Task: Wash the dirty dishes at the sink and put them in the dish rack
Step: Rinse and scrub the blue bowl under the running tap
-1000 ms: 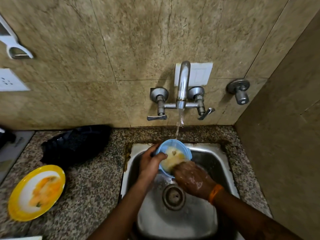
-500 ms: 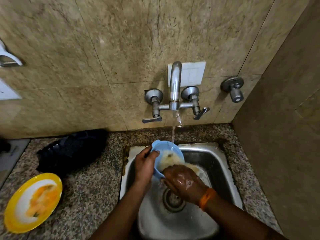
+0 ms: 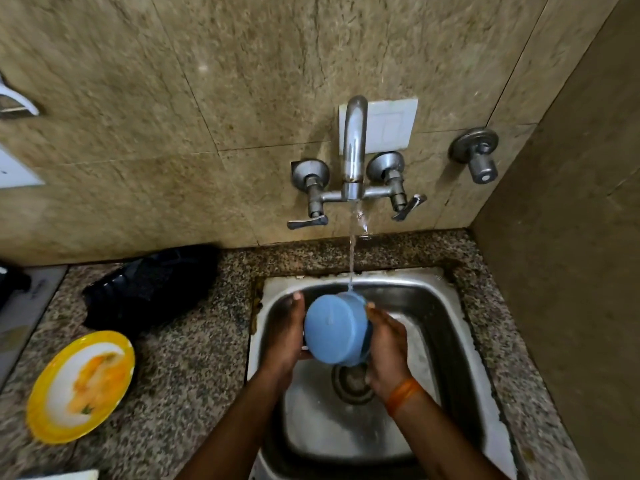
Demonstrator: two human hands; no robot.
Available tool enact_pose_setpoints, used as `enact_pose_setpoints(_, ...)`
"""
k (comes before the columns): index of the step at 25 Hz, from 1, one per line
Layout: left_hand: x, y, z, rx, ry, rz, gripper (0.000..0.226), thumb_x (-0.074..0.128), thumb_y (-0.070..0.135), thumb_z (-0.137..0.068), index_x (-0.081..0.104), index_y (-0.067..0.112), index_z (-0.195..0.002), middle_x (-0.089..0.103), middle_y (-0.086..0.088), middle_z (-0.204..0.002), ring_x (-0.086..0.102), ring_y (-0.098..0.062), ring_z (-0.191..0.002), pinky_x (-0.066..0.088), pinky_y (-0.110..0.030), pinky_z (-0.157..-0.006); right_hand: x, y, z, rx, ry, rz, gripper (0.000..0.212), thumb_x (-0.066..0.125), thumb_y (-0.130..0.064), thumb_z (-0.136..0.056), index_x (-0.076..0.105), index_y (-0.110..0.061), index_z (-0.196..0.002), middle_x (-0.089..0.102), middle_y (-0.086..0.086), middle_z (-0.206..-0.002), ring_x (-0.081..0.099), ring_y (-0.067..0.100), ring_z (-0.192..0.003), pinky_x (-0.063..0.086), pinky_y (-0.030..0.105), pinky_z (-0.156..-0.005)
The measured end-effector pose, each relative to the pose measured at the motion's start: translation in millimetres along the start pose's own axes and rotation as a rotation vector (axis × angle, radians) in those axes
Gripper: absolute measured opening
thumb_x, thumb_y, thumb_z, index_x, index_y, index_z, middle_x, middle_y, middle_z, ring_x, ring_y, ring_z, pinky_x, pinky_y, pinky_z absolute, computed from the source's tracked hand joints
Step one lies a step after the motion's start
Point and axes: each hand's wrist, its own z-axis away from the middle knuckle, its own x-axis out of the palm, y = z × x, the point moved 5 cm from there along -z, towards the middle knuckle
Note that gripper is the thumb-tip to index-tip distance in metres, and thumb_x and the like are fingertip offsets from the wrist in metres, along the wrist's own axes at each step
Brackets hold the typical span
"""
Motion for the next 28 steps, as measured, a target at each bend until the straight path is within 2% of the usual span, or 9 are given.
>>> enact_pose_setpoints(4,-6.1,-10.1,11.7,0.073,0.014,-0.212,0.068,0.035,0.083,-0.083,0.066,0.035,-0.119,0.068,-0.005,-0.128,0.068,-0.031,-0.111,0.065,-0.042,-0.065,-18.5,30.0,10.1,0.332,-0.030,-0.022,0.033,0.056,-0.035,-0.099,0.073,-0.008,-0.104,0.074,0.020,-0.104,0.069,0.035,-0.088,0.055,0.037,-0.065)
enact_pose_setpoints(10,-10.0,-13.2,9.6,0.179,0.020,-0.398,0.095,0.027,0.103,-0.066,0.069,0.036,-0.119,0.071,0.003,-0.125,0.068,-0.025,-0.108,0.064,-0.051,-0.080,-30.4,48.8,5.9,0.357,-0.084,-0.013,0.043,0.055,-0.044,-0.097,0.074,-0.011,-0.116,0.075,0.021,-0.111,0.068,0.041,-0.108,0.055,0.058,-0.095)
enact_pose_setpoints(12,-7.9,-14.0,6.9,0.177,0.018,-0.411,0.087,0.028,0.100,-0.071,0.068,0.037,-0.115,0.069,0.003,-0.125,0.067,-0.026,-0.109,0.063,-0.051,-0.082,-33.3,50.8,2.6,0.344,-0.077,0.004,0.045,0.055,-0.047,-0.097,0.073,-0.012,-0.119,0.075,0.021,-0.113,0.068,0.042,-0.110,0.052,0.062,-0.100)
enact_pose_setpoints(15,-5.2,-12.6,5.5,0.166,0.045,-0.437,0.070,0.030,0.092,-0.081,0.066,0.037,-0.102,0.069,-0.001,-0.122,0.067,-0.025,-0.105,0.062,-0.051,-0.085,-33.4,51.5,-1.7,0.344,-0.077,-0.002,0.048,0.058,-0.050,-0.096,0.072,-0.013,-0.122,0.072,0.022,-0.119,0.067,0.043,-0.114,0.050,0.065,-0.100)
enact_pose_setpoints(18,-1.6,-4.7,8.4,0.181,0.064,-0.417,0.056,0.034,0.081,-0.091,0.065,0.035,-0.101,0.069,-0.003,-0.122,0.066,-0.028,-0.105,0.062,-0.053,-0.085,-30.8,48.9,-2.8,0.306,-0.061,0.002,0.041,0.057,-0.047,-0.097,0.075,-0.014,-0.113,0.076,0.019,-0.108,0.071,0.039,-0.103,0.059,0.055,-0.087)
enact_pose_setpoints(21,4.2,1.7,12.4,0.079,0.021,-0.354,0.052,0.036,0.078,-0.093,0.060,0.036,-0.114,0.061,-0.003,-0.122,0.066,-0.035,-0.109,0.063,-0.053,-0.080,-24.9,27.9,1.1,0.026,-0.052,0.139,0.027,0.059,-0.037,-0.100,0.077,-0.017,-0.102,0.078,0.009,-0.096,0.073,0.028,-0.091,0.057,0.036,-0.068)
enact_pose_setpoints(24,14.4,5.4,14.1,-0.097,-0.141,-0.250,0.070,0.035,0.086,-0.086,0.063,0.030,-0.119,0.072,-0.004,-0.109,0.073,-0.039,-0.093,0.063,-0.045,-0.068,-14.1,0.1,11.8,-0.448,-0.201,0.525,0.027,0.060,-0.038,-0.101,0.074,-0.015,-0.100,0.076,0.000,-0.088,0.069,0.010,-0.081,0.052,0.019,-0.067)
enact_pose_setpoints(26,25.3,13.3,12.9,-0.191,-0.254,-0.071,0.084,0.045,0.092,-0.073,0.069,0.027,-0.121,0.076,-0.013,-0.111,0.075,-0.040,-0.091,0.062,-0.044,-0.063,-6.4,-11.4,19.4,-0.872,-0.312,0.979,0.020,0.058,-0.034,-0.103,0.071,-0.021,-0.111,0.076,-0.003,-0.095,0.070,0.009,-0.084,0.053,0.023,-0.073)
enact_pose_setpoints(28,33.7,29.6,6.0,-0.113,-0.277,0.008,0.072,0.055,0.082,-0.078,0.067,0.030,-0.126,0.072,-0.014,-0.123,0.073,-0.034,-0.094,0.060,-0.038,-0.056,4.2,-11.5,25.8,-1.161,-0.429,1.312,0.024,0.059,-0.026,-0.097,0.067,-0.020,-0.118,0.076,0.000,-0.099,0.072,0.019,-0.085,0.058,0.033,-0.073)
